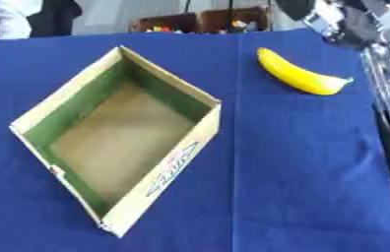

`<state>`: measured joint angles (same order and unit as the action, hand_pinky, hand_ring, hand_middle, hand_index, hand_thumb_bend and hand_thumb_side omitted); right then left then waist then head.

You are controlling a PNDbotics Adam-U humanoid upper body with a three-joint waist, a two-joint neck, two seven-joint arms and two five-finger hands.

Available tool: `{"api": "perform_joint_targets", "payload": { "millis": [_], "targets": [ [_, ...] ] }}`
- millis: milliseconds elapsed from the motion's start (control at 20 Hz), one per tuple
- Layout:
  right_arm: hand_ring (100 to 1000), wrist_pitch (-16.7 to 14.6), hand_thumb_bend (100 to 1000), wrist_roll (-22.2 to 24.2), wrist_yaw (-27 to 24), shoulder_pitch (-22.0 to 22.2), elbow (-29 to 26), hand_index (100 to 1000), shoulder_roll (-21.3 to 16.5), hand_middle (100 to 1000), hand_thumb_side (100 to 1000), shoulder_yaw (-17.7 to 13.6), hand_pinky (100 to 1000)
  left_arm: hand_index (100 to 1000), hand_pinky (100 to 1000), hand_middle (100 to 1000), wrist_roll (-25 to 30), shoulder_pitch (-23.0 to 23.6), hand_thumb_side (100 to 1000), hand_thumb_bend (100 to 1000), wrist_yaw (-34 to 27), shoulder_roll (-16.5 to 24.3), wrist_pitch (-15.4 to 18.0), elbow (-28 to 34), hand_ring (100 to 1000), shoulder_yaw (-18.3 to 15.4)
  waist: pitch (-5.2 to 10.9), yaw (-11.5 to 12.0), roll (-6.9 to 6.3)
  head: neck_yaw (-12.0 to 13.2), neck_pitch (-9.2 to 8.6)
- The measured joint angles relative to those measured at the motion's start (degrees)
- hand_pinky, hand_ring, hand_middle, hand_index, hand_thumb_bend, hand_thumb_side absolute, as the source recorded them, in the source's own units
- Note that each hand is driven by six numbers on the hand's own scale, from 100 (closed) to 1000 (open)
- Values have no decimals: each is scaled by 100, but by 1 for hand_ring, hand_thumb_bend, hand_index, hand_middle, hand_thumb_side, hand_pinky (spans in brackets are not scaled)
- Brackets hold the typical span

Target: Pick up objects on the table and place them in the box.

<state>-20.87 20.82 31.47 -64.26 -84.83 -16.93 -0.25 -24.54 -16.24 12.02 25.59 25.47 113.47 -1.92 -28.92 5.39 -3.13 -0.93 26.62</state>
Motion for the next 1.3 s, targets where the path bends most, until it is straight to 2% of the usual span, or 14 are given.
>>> {"api": "perform_joint_targets", "payload": {
  "millis": [150,350,650,1000,1300],
  "targets": [
    [803,-10,681,276,280,-146,452,843,69,675,1000,-74,780,886,675,818,7,2,852,100,-8,0,-7,0,715,16,0,3,0,0,-1],
    [809,-84,699,533,647,-380,1049,853,98,684,1000,-219,781,887,675,819,15,7,853,100,-18,0,-15,0,715,27,0,5,0,0,-1],
    [839,-167,726,478,1194,-532,1628,881,67,726,1000,-292,785,886,675,820,28,8,854,100,-35,0,-28,0,715,27,0,-1,10,6,-2],
    [849,-60,732,357,1891,-534,1830,893,-16,748,1000,-297,766,886,676,820,32,18,854,100,-40,0,-33,0,715,28,0,-11,27,45,-41],
    [857,-92,724,-246,3380,-528,2068,901,-38,769,1000,-383,737,887,676,820,38,50,855,100,-41,0,-40,0,715,28,0,-29,27,57,-68]
  ]
}}
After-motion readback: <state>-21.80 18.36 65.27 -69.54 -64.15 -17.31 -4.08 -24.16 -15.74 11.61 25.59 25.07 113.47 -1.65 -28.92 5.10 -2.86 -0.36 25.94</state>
